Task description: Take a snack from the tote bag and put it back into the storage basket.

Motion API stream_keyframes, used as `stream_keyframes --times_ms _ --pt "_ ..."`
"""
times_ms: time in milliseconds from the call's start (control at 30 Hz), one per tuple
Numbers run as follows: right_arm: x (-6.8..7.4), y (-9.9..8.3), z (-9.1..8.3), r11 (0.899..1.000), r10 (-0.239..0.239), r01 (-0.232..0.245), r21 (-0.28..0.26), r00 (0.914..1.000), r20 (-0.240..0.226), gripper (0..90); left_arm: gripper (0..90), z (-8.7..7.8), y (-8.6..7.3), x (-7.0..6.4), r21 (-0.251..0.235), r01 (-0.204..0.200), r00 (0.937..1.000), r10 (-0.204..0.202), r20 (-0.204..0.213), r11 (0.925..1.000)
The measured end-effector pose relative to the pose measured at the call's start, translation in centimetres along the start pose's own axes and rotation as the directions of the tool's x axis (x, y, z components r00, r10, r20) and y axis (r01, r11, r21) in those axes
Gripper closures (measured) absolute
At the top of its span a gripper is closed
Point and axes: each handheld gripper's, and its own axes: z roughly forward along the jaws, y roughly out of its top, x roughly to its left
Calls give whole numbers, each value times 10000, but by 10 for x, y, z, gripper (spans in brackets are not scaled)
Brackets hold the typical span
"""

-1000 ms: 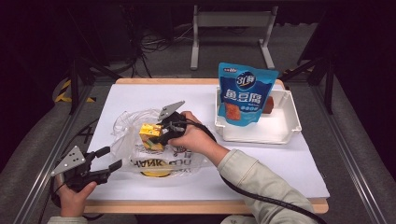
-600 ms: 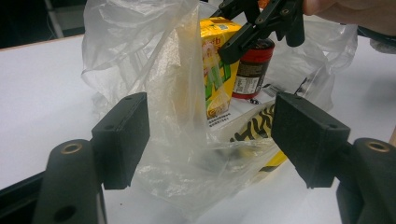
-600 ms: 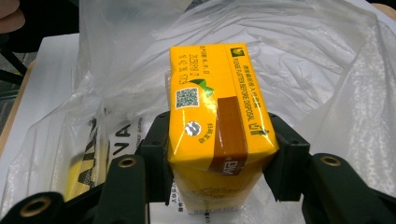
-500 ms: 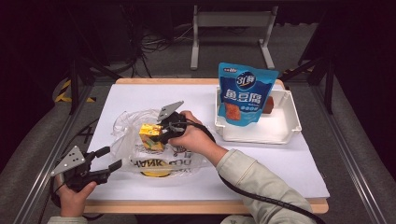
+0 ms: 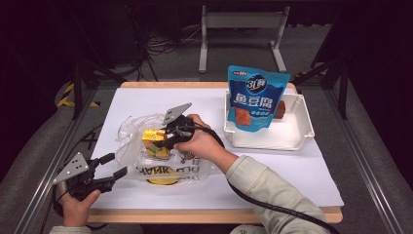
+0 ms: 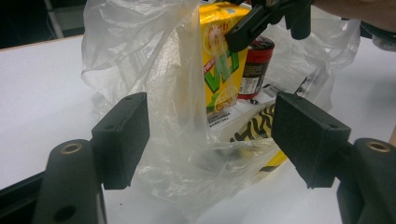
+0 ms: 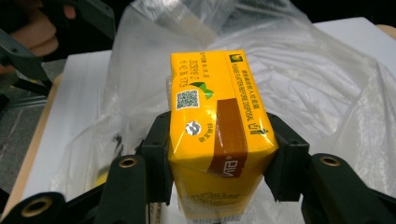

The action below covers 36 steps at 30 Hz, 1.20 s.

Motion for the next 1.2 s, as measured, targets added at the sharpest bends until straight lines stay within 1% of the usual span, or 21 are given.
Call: stream_keyframes --times_ms 133,267,300,333,433,467,600,633,667,833,900,933,967,1033,1067,1200 --pt "2 6 -6 9994 -43 40 -336 9999 -94 514 288 0 0 0 -6 -3 10000 3 4 10000" --pt "4 13 -13 9988 -194 189 -456 9998 -110 514 288 0 0 0 3 -56 10000 56 5 10000" --pt "5 14 -15 9986 -177 171 -492 9998 -112 514 288 0 0 1 33 -156 9999 156 13 9999" --pt "5 17 -17 9983 -207 199 -548 9997 -140 514 288 1 0 0 20 -87 10000 87 4 10000" --pt "6 20 -22 9977 -243 234 -642 9996 -133 514 288 0 1 1 30 -149 9999 149 9 9999" --pt "6 22 -24 9975 -270 261 -661 9996 -129 514 288 1 0 0 11 -44 10000 44 1 10000" --pt "8 28 -32 9972 -271 258 -706 9995 -187 514 288 2 1 0 43 -48 10000 48 26 10000" --pt "7 29 -35 9971 -258 241 -727 9994 -231 513 288 2 1 1 73 -161 9999 161 53 9998" --pt "7 30 -37 9969 -230 208 -765 9993 -281 513 288 3 1 0 52 7 10000 -7 41 10000" --pt "8 36 -49 9943 -297 264 -1032 9991 -312 513 287 3 1 0 3 20 10000 -20 64 10000" --pt "8 39 -53 9940 -393 358 -1037 9987 -317 514 287 4 1 1 14 -58 10000 58 76 10000" --pt "8 40 -56 9938 -438 402 -1035 9985 -327 514 287 4 1 1 24 7 10000 -7 88 10000" --pt "8 41 -59 9938 -429 392 -1040 9985 -342 514 287 4 1 1 15 6 10000 -6 89 10000" --pt "7 43 -64 9933 -557 512 -1034 9976 -402 514 287 5 2 1 12 -7 9999 7 107 10000" --pt "7 43 -66 9934 -562 517 -1020 9975 -424 514 287 5 2 2 31 -87 9999 87 113 10000" --pt "6 45 -75 9924 -565 512 -1120 9974 -447 514 287 6 2 1 46 -26 9999 25 127 10000"
